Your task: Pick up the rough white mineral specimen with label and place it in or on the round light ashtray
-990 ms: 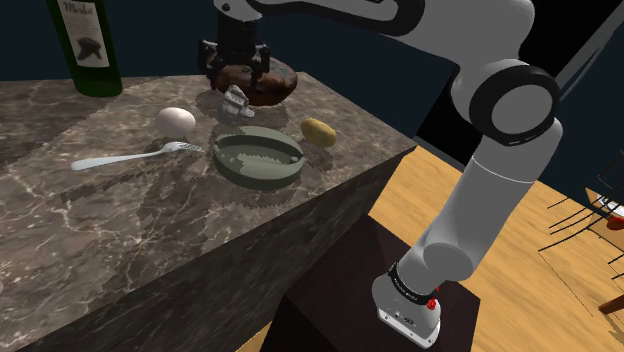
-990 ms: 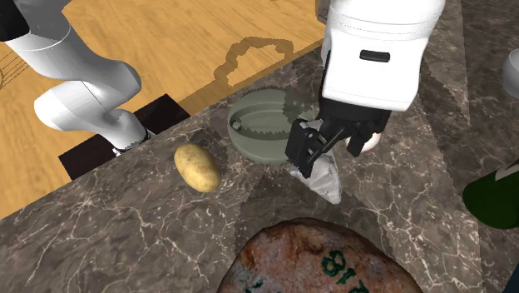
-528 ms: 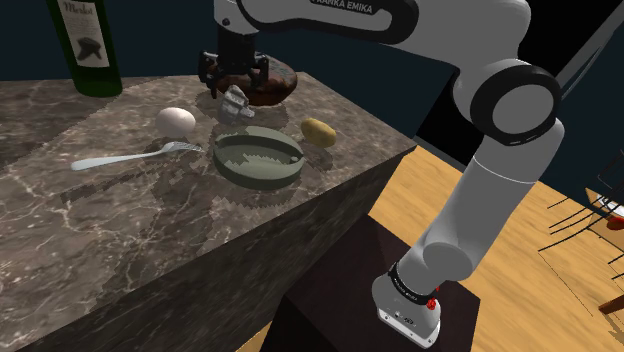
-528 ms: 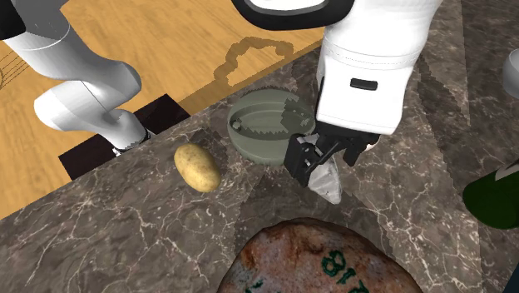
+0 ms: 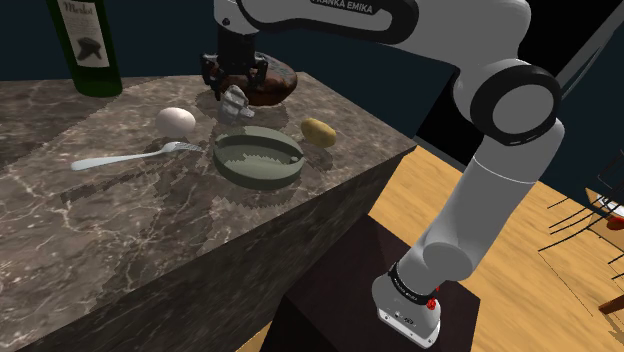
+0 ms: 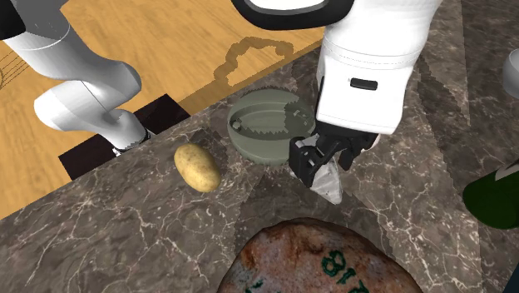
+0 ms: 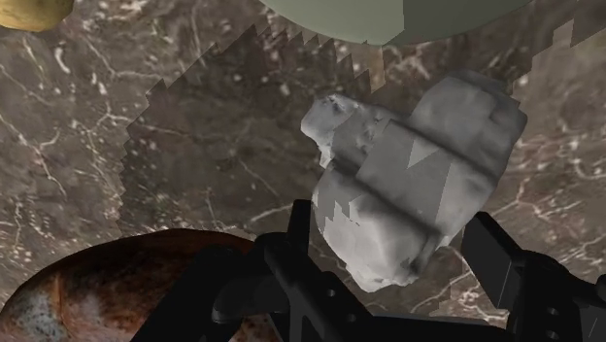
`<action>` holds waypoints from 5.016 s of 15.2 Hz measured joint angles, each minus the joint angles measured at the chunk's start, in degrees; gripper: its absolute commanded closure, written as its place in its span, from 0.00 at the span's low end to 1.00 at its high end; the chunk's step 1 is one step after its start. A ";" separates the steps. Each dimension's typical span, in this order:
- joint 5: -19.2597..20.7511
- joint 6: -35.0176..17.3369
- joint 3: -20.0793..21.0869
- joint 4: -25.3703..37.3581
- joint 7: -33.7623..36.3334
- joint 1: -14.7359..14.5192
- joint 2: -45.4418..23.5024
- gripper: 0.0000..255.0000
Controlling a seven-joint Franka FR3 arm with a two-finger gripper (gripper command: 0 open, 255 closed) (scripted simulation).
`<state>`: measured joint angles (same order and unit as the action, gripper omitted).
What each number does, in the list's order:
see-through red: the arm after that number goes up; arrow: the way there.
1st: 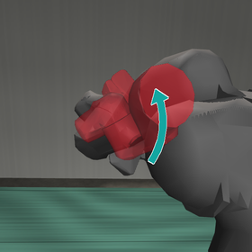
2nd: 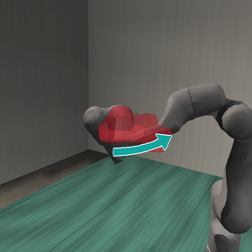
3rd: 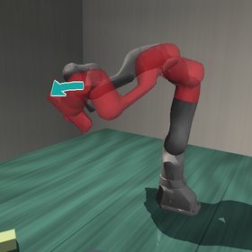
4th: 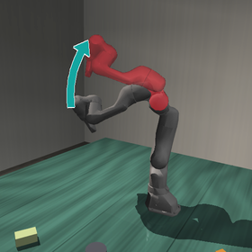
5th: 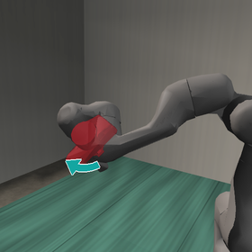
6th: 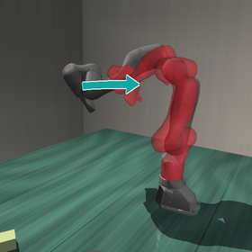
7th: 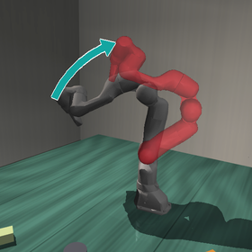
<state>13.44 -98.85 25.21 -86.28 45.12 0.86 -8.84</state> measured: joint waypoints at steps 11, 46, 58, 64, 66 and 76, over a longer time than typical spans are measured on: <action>0.25 3.28 0.13 3.91 -0.33 -0.38 -0.77 1.00; -2.37 9.66 4.38 -10.76 -7.31 -5.89 21.41 0.00; 3.83 -4.07 4.68 -28.49 -20.04 -9.38 26.89 0.00; 3.84 -4.39 4.60 -28.81 -20.07 -9.36 26.96 1.00; 4.34 -4.27 4.46 -28.51 -20.05 -9.30 27.36 1.00; 4.60 -3.61 4.12 -27.71 -20.32 -9.53 27.24 1.00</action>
<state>18.04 -102.46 29.33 -113.99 24.81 -8.68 18.40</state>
